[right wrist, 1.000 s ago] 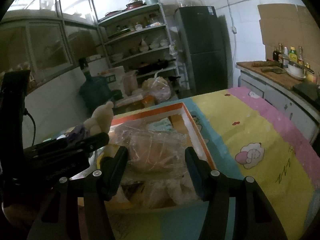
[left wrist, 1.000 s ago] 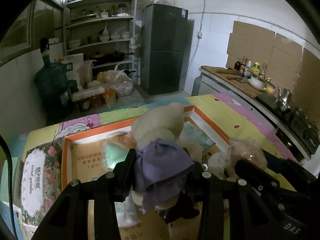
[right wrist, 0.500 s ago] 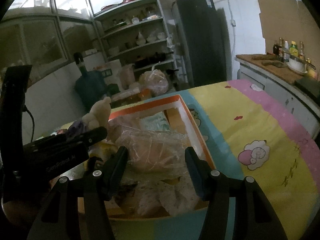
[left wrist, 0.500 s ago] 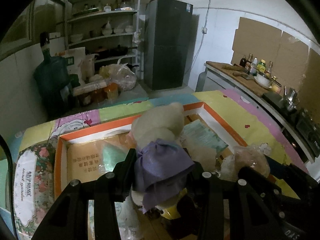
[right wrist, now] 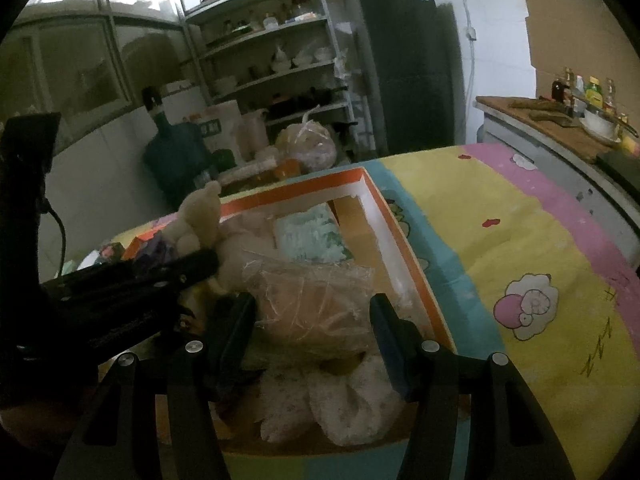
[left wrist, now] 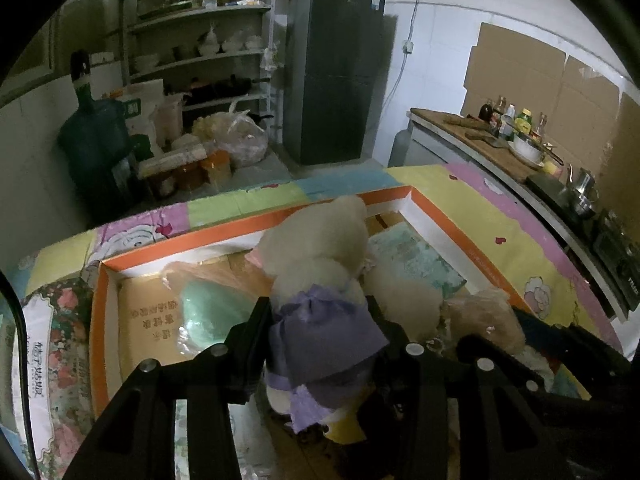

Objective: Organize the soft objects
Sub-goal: 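Open both tools to release the teddy bear and clear bag into the box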

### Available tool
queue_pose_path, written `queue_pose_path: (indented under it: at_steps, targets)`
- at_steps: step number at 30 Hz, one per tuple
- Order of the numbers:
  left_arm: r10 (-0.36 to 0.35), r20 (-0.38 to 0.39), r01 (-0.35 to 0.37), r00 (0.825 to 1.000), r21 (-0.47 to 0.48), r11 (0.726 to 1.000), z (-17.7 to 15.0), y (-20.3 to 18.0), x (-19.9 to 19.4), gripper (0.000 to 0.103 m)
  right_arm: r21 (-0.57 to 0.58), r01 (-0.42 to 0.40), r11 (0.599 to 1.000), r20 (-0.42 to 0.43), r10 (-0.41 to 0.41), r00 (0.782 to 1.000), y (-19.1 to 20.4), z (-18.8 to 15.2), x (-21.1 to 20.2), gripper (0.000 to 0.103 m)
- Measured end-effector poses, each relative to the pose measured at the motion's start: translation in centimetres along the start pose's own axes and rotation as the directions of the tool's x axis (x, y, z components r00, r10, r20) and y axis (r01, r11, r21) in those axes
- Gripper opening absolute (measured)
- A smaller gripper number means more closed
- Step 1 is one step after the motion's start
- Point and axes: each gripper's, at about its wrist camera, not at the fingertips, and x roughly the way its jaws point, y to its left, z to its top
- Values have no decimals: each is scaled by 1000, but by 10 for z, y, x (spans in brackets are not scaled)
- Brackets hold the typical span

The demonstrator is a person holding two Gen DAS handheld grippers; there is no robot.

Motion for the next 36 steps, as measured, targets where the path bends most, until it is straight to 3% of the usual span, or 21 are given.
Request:
queue_pose_path:
  at_steps: [10,18,36]
  targets:
    - [13,-10,-13,1000,2,1000,-2,-1,1,53,27,-21,999,-6,21,1000,-5,-3,0,65]
    - [34,-20,-34,999,2,999,-4,-2,-1,65,39,-30,999,5,29,1000,-7,-3,-2,75]
    - [49,44,-46,998,-70,996,-11,11,-47,66,59,-34,998,111,27,993,0,-5,-44,76]
